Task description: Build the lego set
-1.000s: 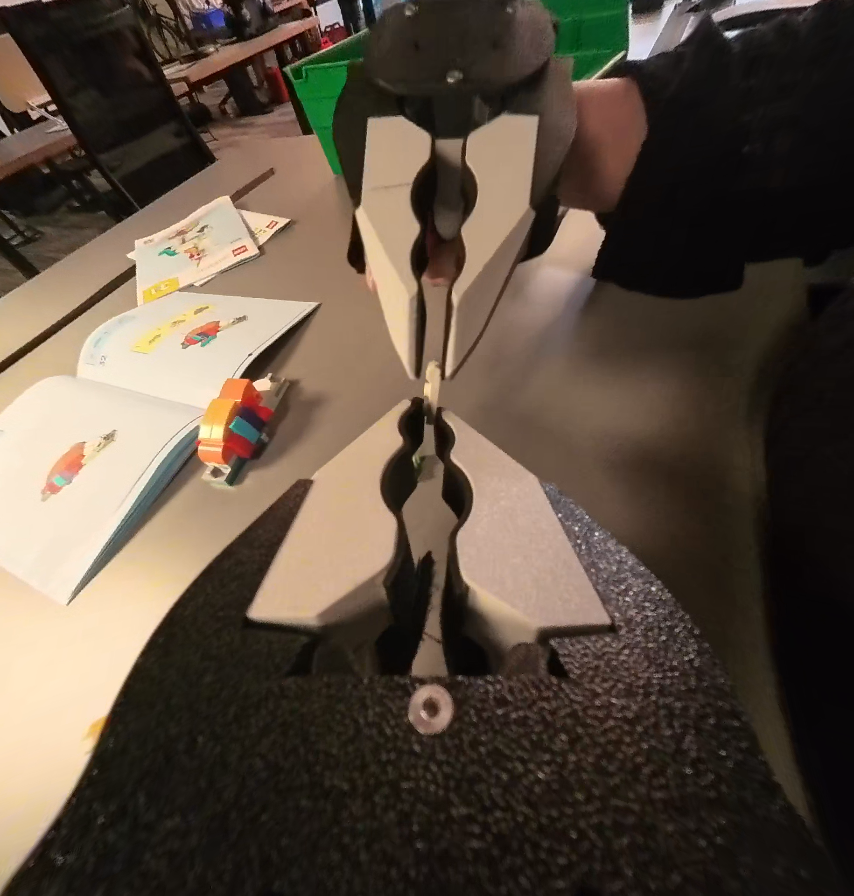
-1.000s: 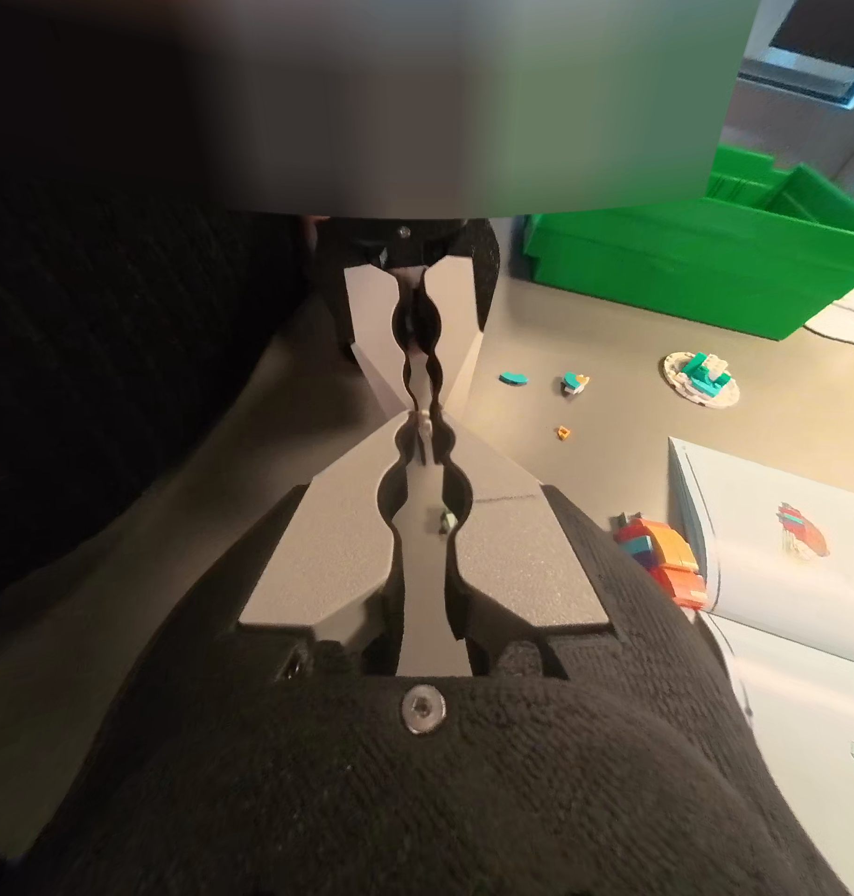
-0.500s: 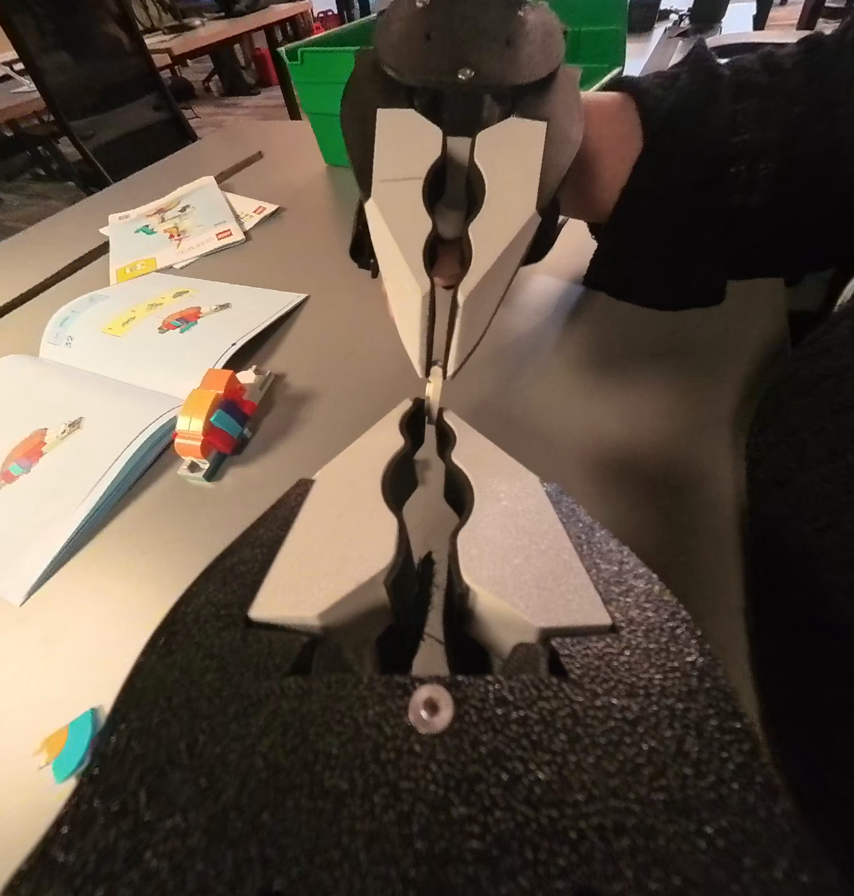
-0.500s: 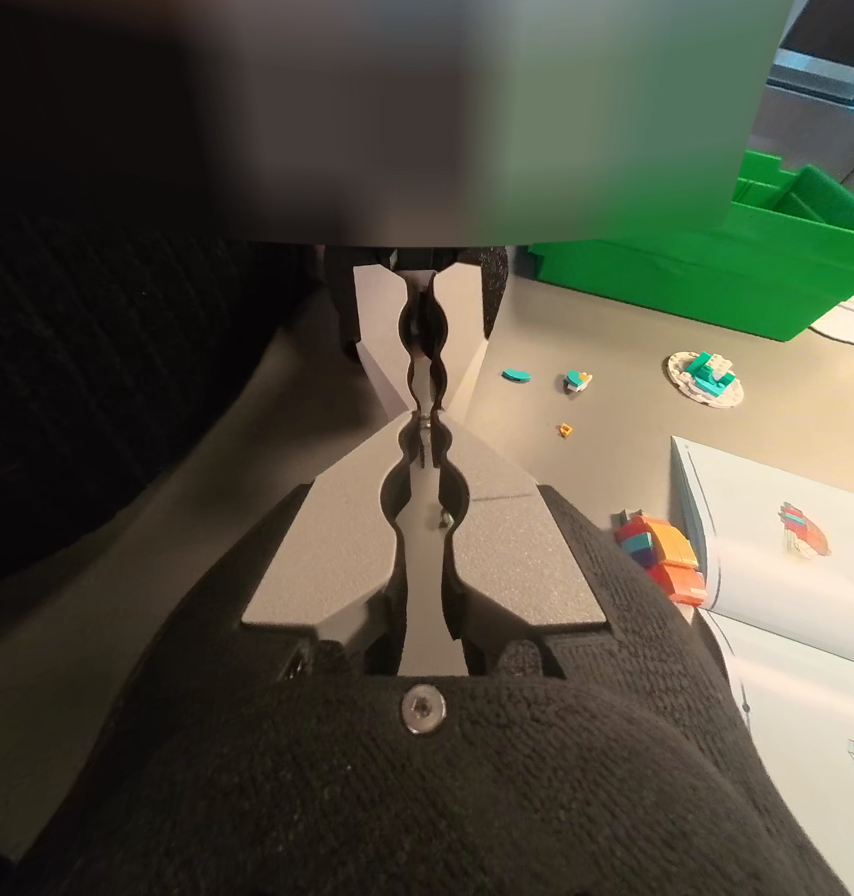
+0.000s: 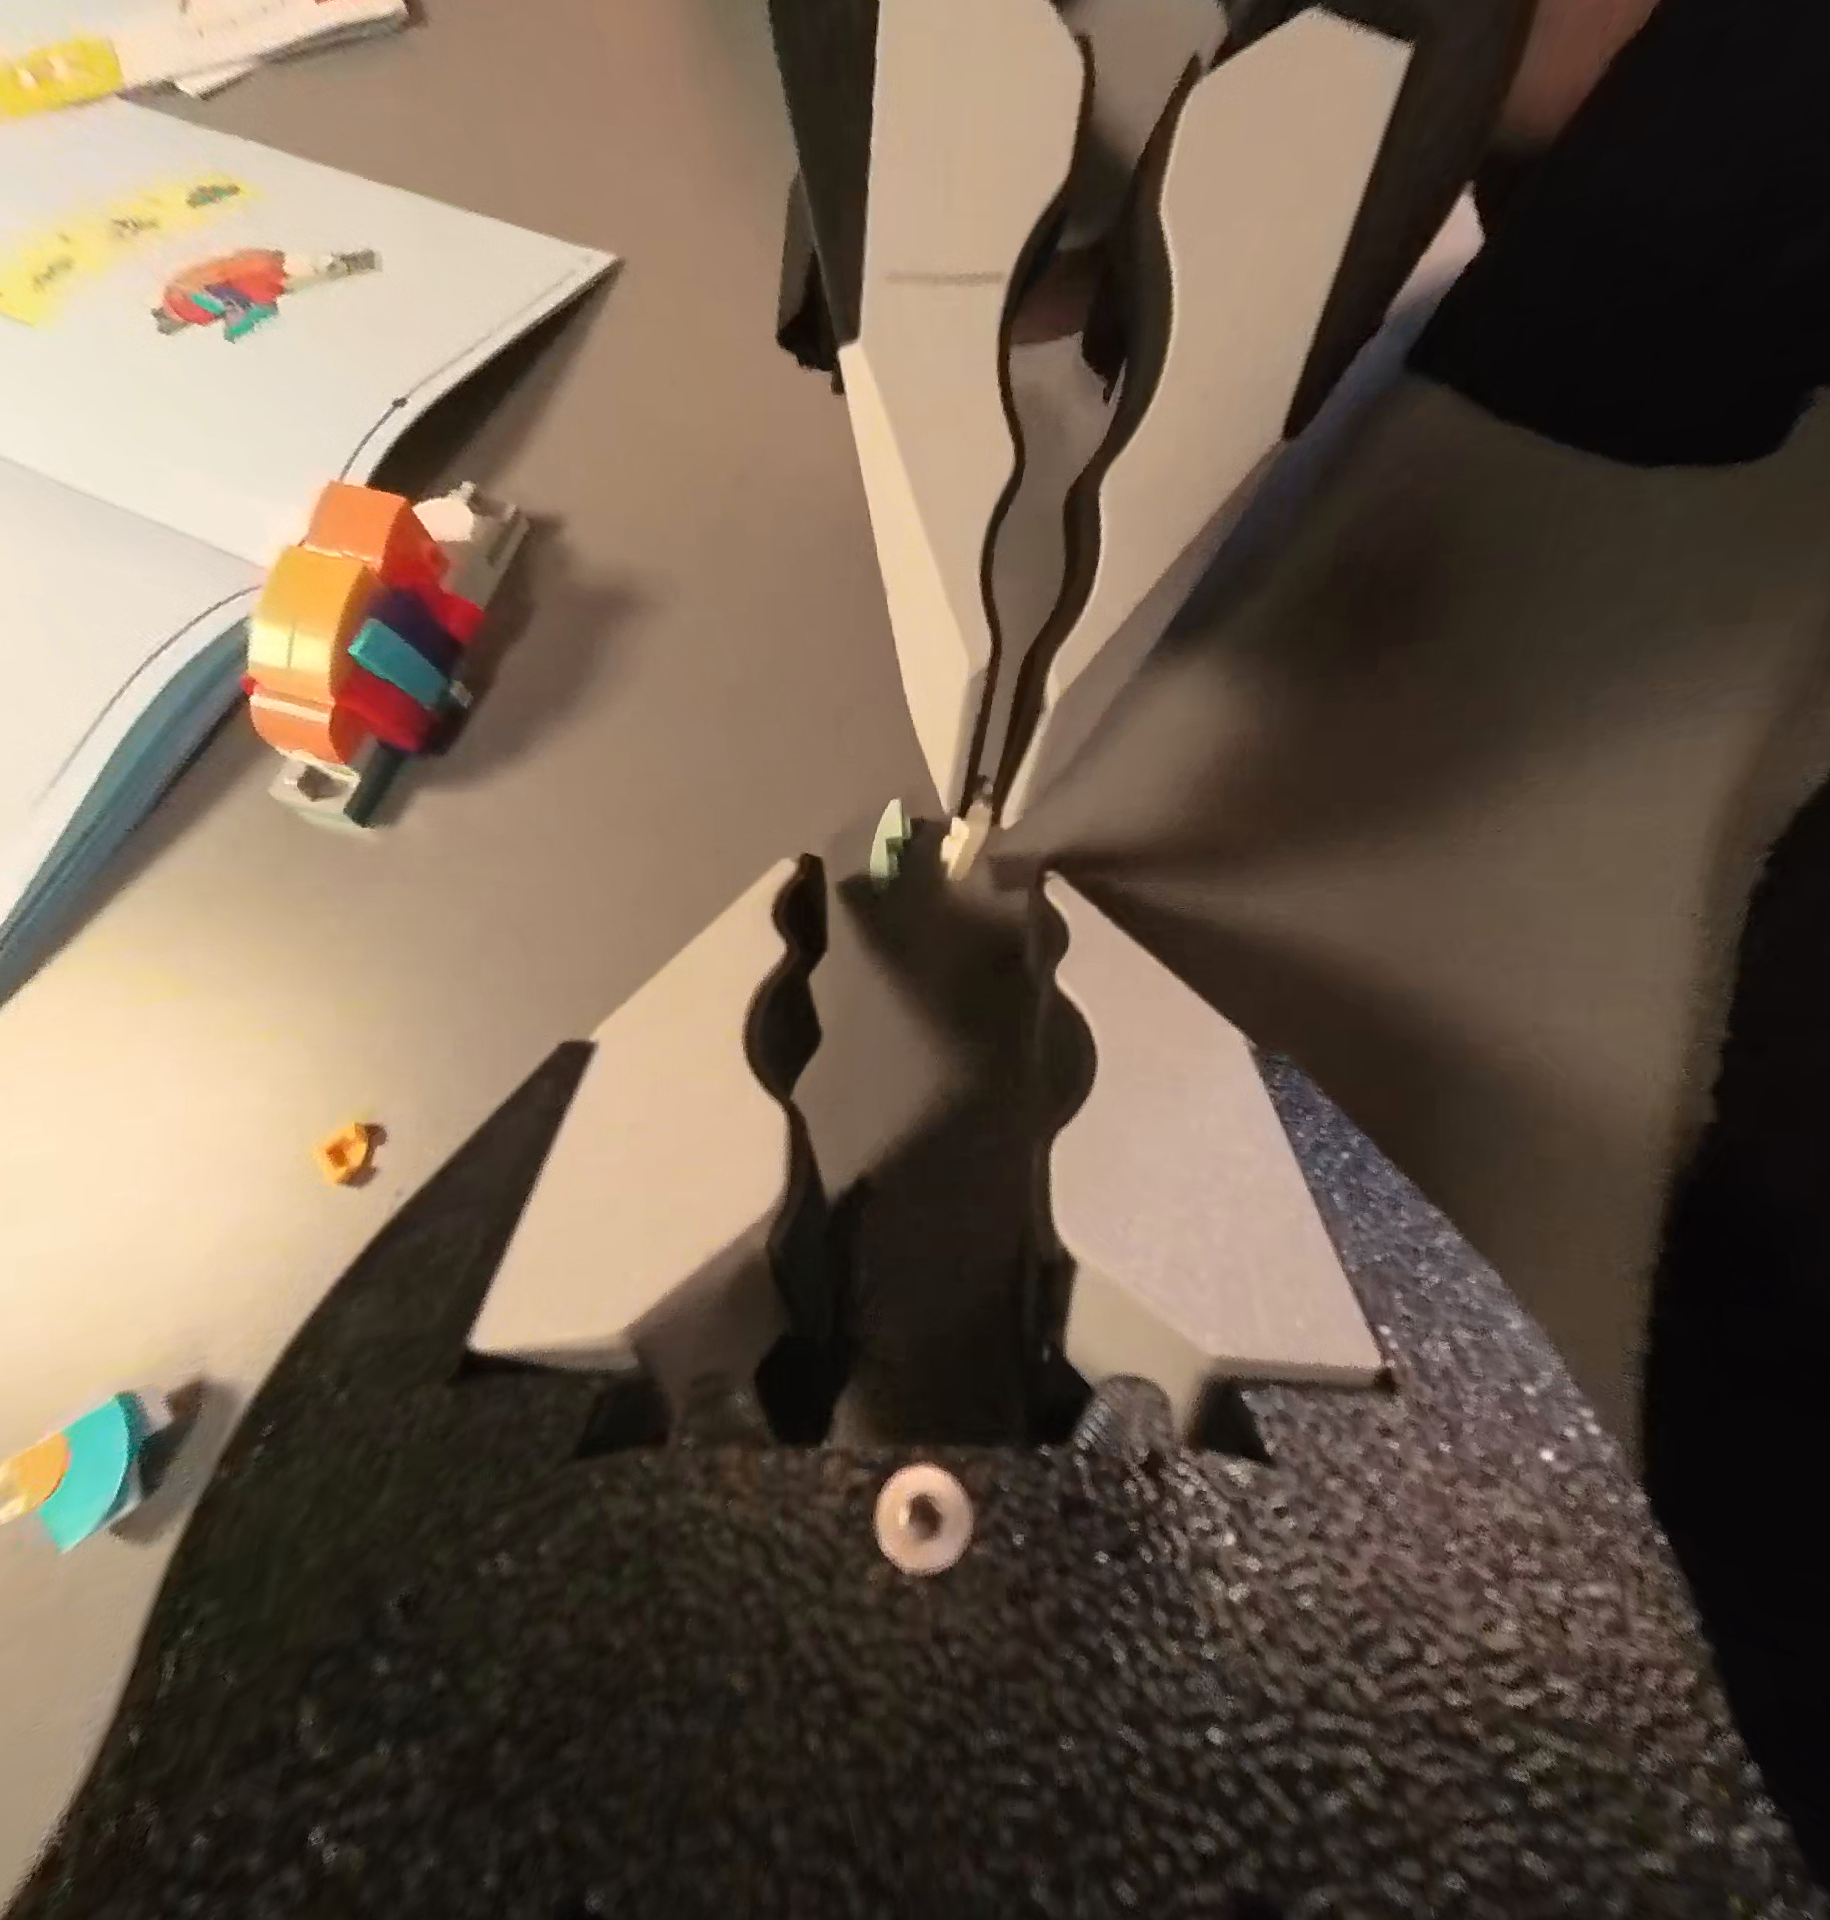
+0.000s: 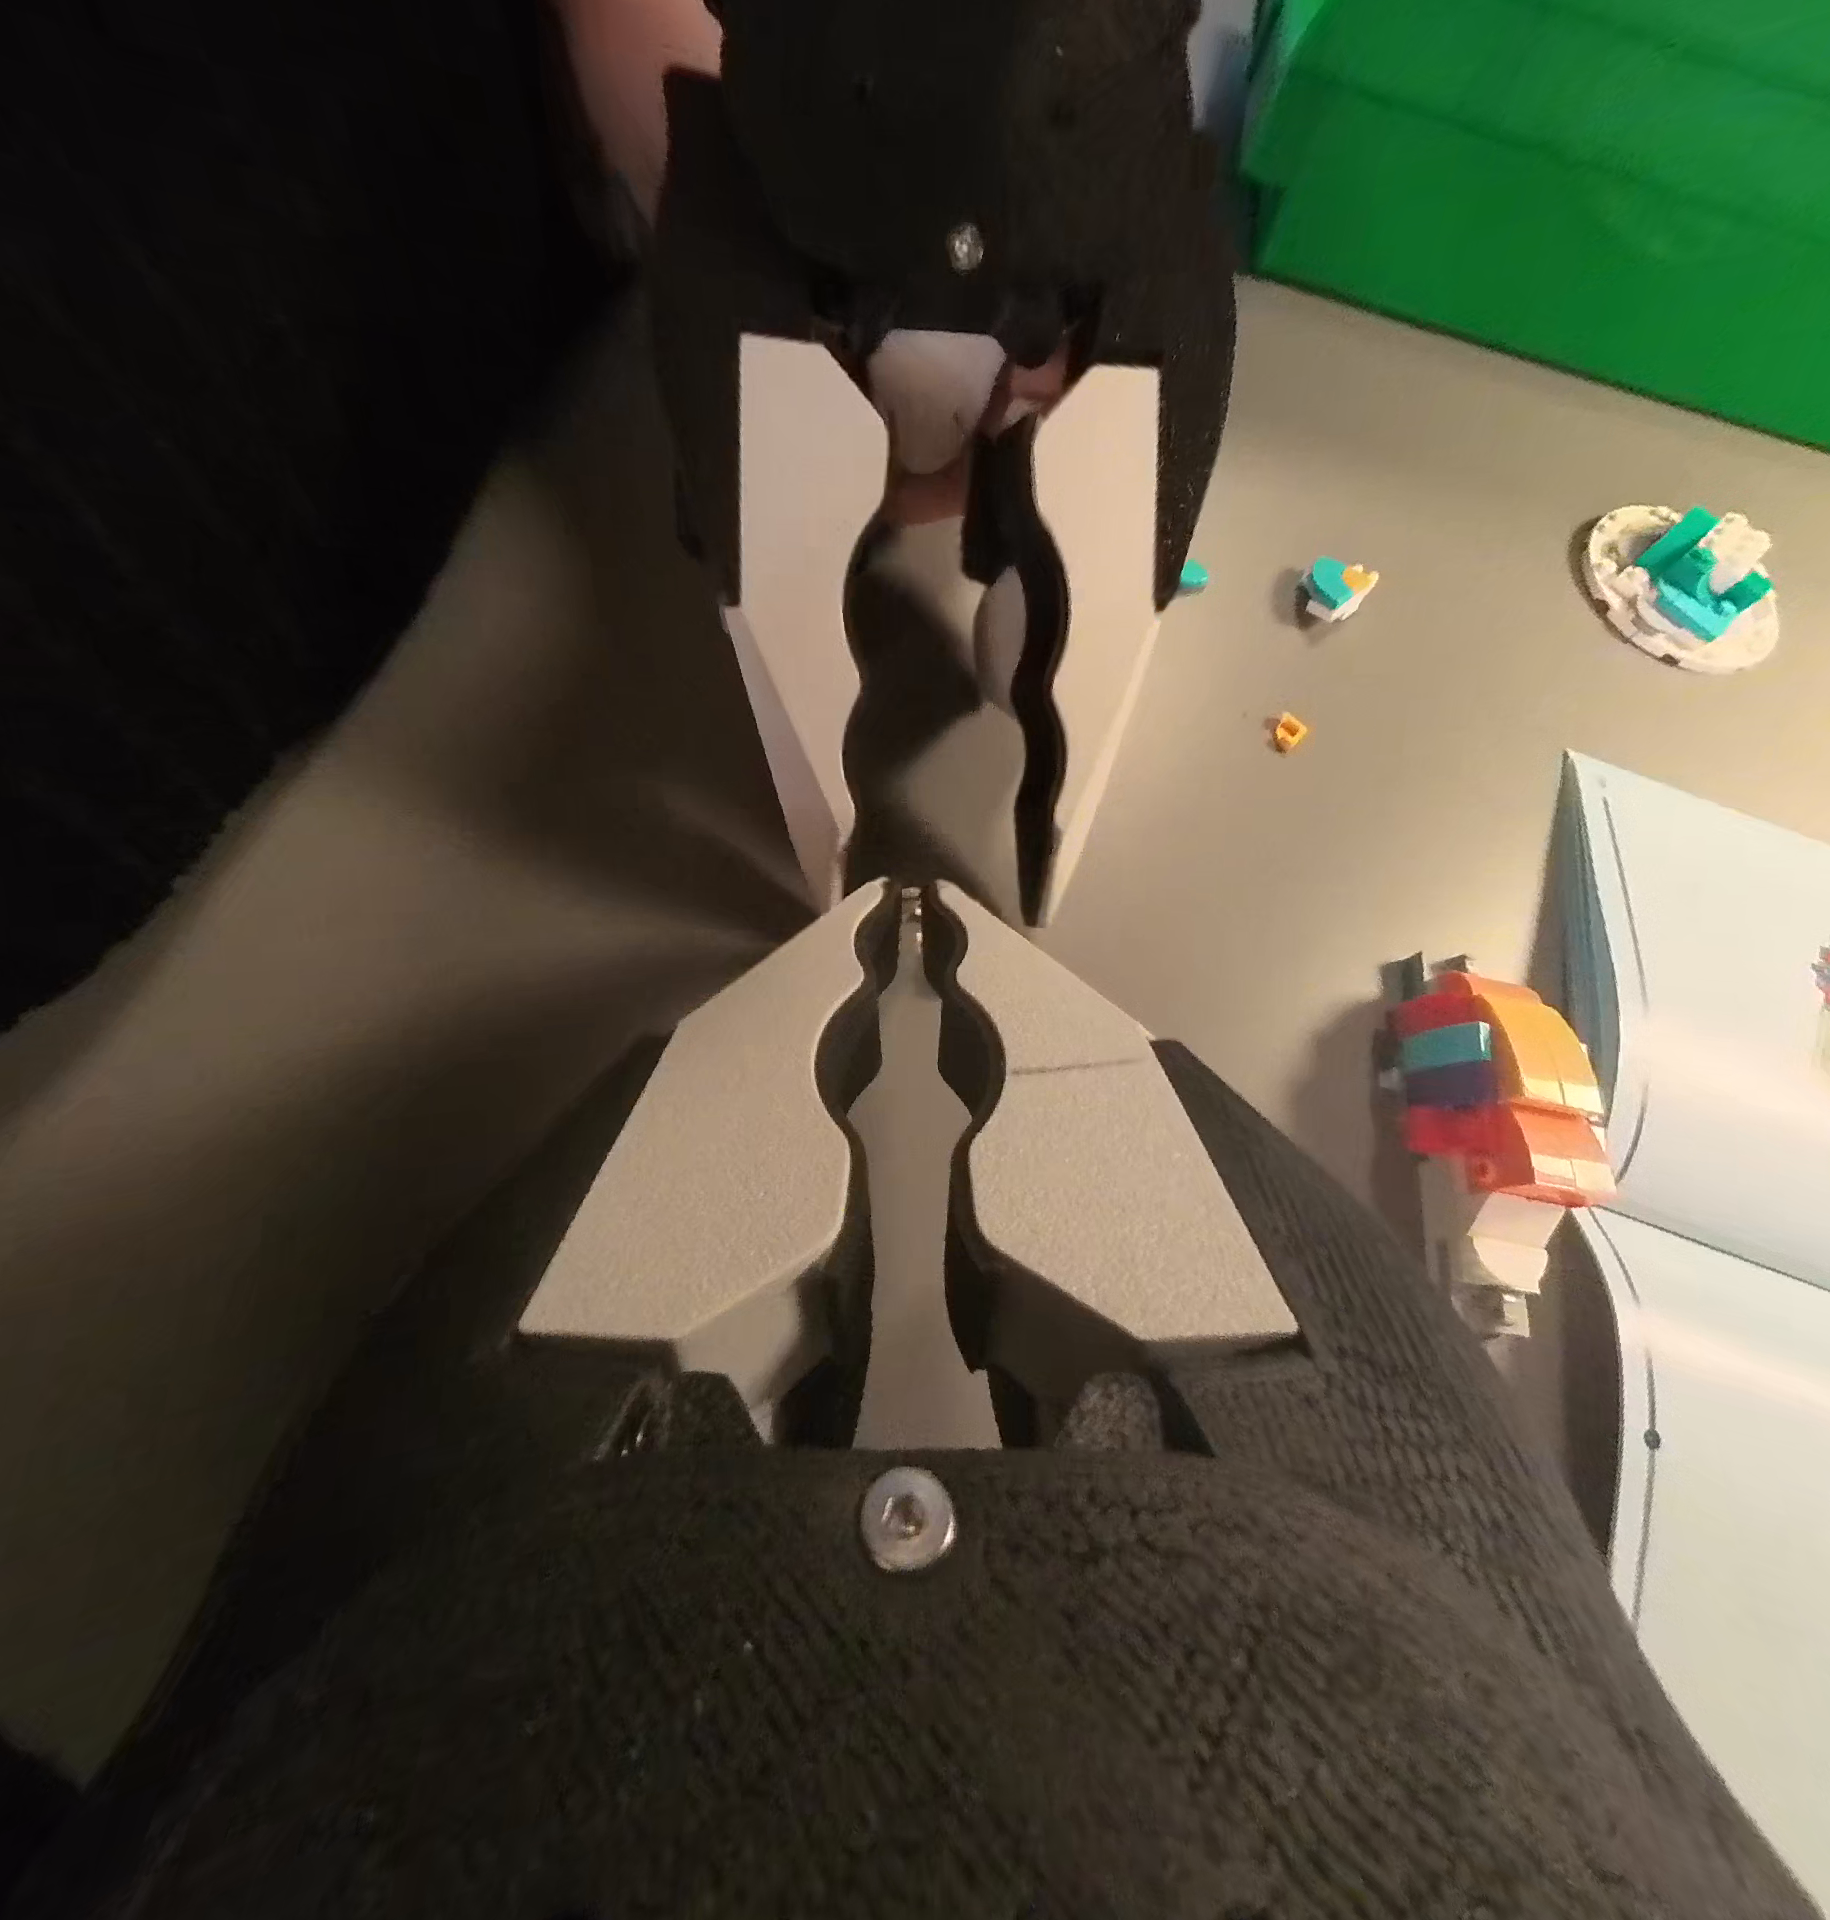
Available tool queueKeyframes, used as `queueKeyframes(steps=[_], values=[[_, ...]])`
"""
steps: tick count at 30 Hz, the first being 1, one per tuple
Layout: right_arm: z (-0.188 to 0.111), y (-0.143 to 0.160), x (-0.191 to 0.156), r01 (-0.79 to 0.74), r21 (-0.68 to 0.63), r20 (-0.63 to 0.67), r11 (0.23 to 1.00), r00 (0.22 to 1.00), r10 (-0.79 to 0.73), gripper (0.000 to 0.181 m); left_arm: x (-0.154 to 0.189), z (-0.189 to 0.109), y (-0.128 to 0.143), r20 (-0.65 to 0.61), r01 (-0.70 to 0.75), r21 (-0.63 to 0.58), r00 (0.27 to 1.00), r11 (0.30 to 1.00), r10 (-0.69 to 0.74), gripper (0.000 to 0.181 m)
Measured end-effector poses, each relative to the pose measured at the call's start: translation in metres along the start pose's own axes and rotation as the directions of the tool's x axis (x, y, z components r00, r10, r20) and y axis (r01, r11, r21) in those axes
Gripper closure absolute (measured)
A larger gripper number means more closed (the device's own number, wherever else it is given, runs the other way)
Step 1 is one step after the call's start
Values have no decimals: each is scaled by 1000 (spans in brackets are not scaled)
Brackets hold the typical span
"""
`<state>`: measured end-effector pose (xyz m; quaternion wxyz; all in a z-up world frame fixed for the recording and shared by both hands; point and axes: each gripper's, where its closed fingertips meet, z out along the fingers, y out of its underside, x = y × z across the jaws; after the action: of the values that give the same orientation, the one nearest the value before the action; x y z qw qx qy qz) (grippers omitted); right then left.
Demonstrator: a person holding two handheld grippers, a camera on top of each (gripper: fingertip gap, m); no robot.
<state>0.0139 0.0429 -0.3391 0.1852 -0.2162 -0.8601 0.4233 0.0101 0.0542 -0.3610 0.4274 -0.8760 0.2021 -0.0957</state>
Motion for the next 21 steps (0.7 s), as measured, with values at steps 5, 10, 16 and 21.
queueKeyframes(steps=[5,10,16,21], values=[[4,3,-2,-3,-37,28,999,1000,4,179,-1,1,0,-22,20,-7,1000,1000,-20,148],[4,3,0,-4,-49,32,999,999,6,179,0,3,0,-39,4,-16,999,1000,-5,147],[5,3,3,-14,-43,29,999,999,15,179,-1,4,0,-57,-7,-20,998,1000,6,151],[4,4,5,-13,-28,15,1000,1000,14,179,-2,4,0,-53,-10,-21,999,1000,9,153]])
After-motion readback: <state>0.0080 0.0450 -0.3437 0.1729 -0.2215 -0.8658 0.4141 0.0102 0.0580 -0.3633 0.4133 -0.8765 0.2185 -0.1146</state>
